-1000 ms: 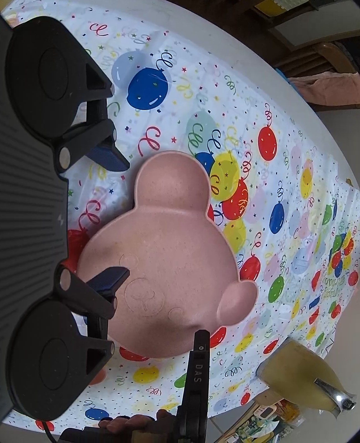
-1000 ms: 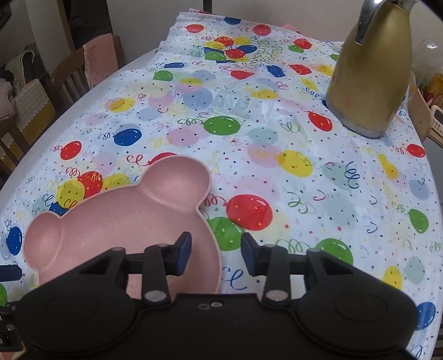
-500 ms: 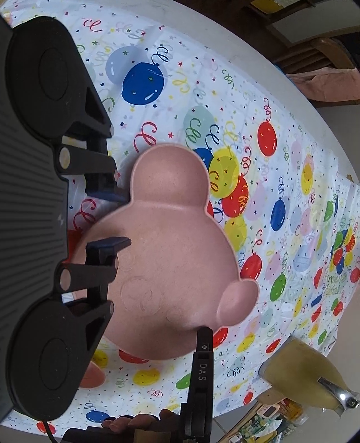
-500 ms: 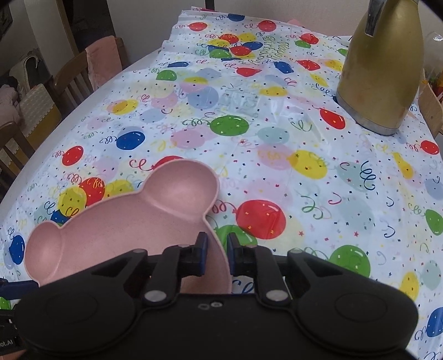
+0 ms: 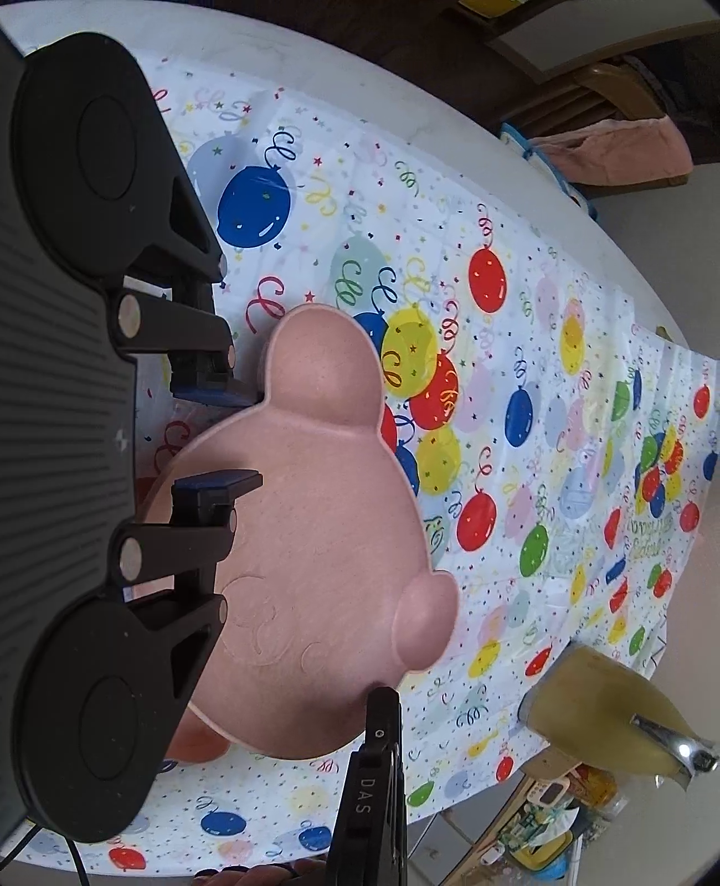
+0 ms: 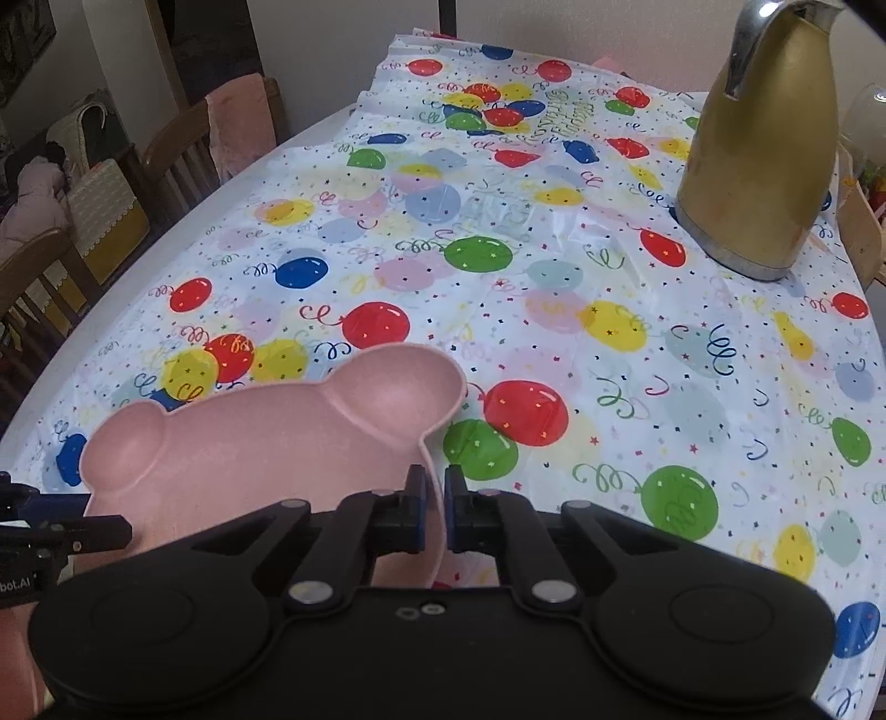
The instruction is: Organize plates and bowls
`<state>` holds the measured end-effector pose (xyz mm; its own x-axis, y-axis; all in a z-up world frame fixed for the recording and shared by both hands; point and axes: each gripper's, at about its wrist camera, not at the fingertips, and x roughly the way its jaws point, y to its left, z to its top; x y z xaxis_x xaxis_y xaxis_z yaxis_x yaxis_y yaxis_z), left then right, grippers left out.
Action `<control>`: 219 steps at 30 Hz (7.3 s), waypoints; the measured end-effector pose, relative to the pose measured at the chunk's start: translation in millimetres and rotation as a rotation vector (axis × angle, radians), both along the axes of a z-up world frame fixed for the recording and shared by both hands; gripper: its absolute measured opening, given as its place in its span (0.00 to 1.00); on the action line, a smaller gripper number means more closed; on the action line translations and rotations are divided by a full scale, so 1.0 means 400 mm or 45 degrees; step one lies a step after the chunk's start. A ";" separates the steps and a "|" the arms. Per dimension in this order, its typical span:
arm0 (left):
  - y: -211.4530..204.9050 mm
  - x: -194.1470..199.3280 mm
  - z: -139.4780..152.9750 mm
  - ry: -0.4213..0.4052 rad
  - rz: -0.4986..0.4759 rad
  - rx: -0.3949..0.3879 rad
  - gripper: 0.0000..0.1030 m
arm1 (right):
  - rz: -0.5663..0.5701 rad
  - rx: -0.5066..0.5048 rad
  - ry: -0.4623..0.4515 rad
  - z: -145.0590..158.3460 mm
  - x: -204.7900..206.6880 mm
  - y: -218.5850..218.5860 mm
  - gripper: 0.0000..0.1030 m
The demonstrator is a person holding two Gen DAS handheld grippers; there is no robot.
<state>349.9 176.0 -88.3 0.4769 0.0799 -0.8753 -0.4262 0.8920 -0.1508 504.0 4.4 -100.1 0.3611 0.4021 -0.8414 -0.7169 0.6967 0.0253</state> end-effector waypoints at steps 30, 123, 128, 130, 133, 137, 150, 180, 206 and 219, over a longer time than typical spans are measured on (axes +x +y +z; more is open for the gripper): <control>-0.205 -0.384 0.219 -0.103 -0.449 -0.008 0.23 | -0.349 0.132 -0.058 0.275 -0.502 -0.320 0.03; -0.303 -0.679 0.147 -0.225 -0.584 0.070 0.57 | -0.557 0.244 -0.135 0.145 -1.026 -0.431 0.61; -0.253 -0.669 0.174 -0.269 -0.494 0.102 0.69 | -0.511 0.260 -0.173 0.173 -1.001 -0.378 0.81; -0.232 -0.664 0.179 -0.275 -0.461 0.109 0.69 | -0.492 0.265 -0.189 0.178 -0.993 -0.354 0.86; -0.194 -0.655 0.183 -0.279 -0.401 0.128 0.73 | -0.468 0.274 -0.199 0.181 -0.979 -0.320 0.94; -0.144 -0.634 0.181 -0.267 -0.311 0.148 0.76 | -0.440 0.287 -0.204 0.182 -0.953 -0.265 0.99; 0.002 -0.515 0.115 -0.143 -0.082 0.103 0.76 | -0.401 0.260 -0.040 0.116 -0.829 -0.090 0.97; 0.069 -0.411 -0.042 0.033 0.017 -0.027 0.54 | -0.417 0.050 0.290 -0.061 -0.645 0.059 0.37; 0.032 -0.533 0.044 0.009 -0.065 -0.073 0.16 | -0.433 0.064 0.281 0.007 -0.716 0.052 0.10; -0.009 -0.714 0.062 0.052 -0.120 -0.097 0.16 | -0.419 0.065 0.292 0.056 -0.884 -0.002 0.10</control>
<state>64.3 172.3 -63.7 0.4428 -0.0312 -0.8961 -0.3483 0.9149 -0.2040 150.4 3.7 -77.6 0.2826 0.3398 -0.8970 -0.4275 0.8818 0.1993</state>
